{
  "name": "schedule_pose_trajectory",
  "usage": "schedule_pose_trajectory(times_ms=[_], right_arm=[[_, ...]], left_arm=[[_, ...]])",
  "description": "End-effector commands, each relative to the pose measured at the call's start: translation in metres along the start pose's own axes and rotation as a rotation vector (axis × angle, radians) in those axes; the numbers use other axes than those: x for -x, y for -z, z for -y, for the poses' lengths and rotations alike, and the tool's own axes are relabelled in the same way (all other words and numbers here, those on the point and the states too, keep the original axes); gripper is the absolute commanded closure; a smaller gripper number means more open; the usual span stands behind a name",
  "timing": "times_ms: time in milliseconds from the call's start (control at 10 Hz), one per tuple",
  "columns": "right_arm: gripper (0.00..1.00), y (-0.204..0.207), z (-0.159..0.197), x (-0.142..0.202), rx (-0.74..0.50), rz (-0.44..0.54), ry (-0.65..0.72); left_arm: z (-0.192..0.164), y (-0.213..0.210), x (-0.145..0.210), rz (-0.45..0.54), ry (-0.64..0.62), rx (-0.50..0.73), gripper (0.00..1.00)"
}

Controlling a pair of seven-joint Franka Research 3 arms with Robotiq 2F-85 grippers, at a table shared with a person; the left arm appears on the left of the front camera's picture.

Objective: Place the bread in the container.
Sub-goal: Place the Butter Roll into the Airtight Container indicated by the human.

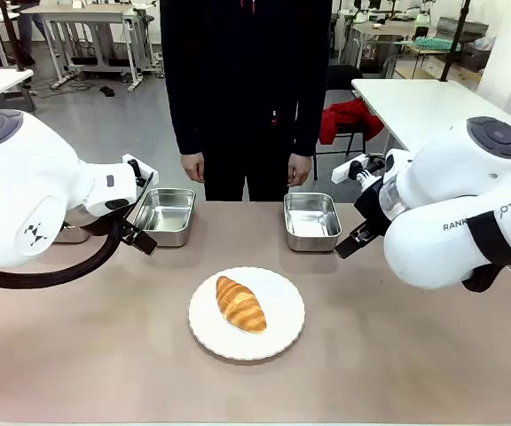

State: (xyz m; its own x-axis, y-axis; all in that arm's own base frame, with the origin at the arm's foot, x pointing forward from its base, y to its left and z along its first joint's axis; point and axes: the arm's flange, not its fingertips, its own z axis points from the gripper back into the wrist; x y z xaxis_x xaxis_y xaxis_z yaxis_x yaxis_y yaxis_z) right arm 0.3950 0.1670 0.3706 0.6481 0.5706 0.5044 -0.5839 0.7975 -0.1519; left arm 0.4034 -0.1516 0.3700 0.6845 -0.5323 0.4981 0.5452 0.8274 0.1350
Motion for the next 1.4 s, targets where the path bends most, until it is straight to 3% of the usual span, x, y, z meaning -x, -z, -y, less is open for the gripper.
schedule_pose_trajectory(times_ms=[0, 800, 1000, 1100, 1300], right_arm=[[0.0, 0.0, 0.0, 0.0, 0.0, 0.0, 0.0], [0.0, 0.0, 0.0, 0.0, 0.0, 0.0, -0.001], [0.0, -0.053, 0.064, -0.053, -0.067, 0.063, 0.06], [0.0, -0.076, 0.099, -0.063, -0.099, 0.078, 0.076], [0.0, -0.118, 0.165, -0.047, -0.162, 0.142, 0.079]], left_arm=[[0.0, 0.0, 0.0, 0.0, 0.0, 0.0, 0.0], [0.0, 0.0, 0.0, 0.0, 0.0, 0.0, 0.0], [-0.051, -0.033, -0.042, 0.019, -0.047, 0.104, 0.0], [-0.082, -0.047, -0.054, 0.002, -0.032, 0.126, 0.0], [-0.145, -0.07, -0.055, -0.005, 0.037, 0.189, 0.0]])
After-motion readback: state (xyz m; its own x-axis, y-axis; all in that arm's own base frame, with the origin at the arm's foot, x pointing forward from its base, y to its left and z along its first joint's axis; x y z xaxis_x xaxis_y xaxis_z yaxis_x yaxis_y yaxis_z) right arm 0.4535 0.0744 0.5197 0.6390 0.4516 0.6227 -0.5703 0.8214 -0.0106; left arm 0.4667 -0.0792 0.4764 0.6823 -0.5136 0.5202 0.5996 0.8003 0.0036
